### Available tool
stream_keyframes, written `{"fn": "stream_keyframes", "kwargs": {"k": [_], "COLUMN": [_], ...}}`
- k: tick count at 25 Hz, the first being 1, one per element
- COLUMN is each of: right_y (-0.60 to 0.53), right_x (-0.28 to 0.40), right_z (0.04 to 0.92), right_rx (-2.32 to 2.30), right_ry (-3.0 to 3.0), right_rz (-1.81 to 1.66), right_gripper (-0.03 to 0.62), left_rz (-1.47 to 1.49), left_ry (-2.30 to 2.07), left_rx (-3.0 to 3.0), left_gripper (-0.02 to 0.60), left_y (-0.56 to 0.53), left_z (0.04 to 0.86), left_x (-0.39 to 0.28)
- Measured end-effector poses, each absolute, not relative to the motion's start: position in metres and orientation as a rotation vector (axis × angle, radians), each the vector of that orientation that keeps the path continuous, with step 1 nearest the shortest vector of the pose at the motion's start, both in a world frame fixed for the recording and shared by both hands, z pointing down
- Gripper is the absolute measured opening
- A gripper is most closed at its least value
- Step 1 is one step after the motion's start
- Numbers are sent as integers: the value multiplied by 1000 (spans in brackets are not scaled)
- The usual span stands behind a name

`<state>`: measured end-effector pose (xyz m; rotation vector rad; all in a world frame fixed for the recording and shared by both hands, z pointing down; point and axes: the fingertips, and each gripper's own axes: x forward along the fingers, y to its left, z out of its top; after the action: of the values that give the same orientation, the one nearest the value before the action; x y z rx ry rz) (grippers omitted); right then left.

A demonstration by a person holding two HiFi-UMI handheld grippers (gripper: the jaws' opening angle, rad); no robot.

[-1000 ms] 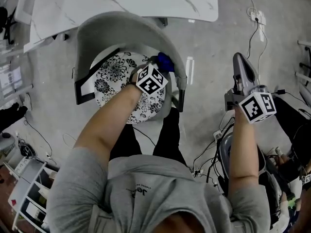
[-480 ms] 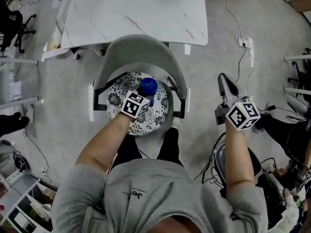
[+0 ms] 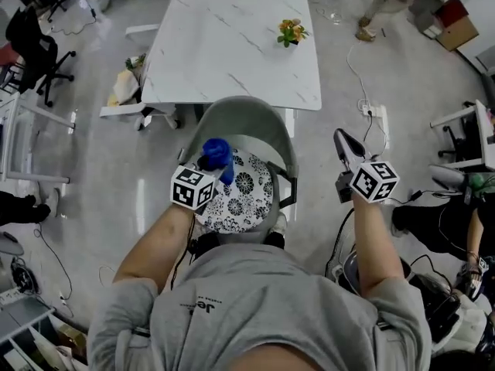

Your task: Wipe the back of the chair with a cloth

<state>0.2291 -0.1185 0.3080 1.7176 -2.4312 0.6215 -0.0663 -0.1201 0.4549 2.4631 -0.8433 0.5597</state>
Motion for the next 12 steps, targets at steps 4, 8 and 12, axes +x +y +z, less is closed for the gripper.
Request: {"fn": "stream_keyframes", "kwargs": {"k": [4,8,12], "right_y": [-120,-122,-117], "right_x": [201,178,157], "right_z": [270,232,199], "right_rx": [1681,1628,1575], "right_ry": [-2468,-2509,-2539], "right_rz": [586,529,458], "right_gripper": [-3,-3,-3], "left_rz": [475,421,354], "left_ry": [-911,-971,-999], "left_rx": [2502,2564,2597], "left_gripper": [175,176,176], "left_y": [-125,-128,-128], "left_z": [392,337,288], "left_x": [-104,-133,-155]}}
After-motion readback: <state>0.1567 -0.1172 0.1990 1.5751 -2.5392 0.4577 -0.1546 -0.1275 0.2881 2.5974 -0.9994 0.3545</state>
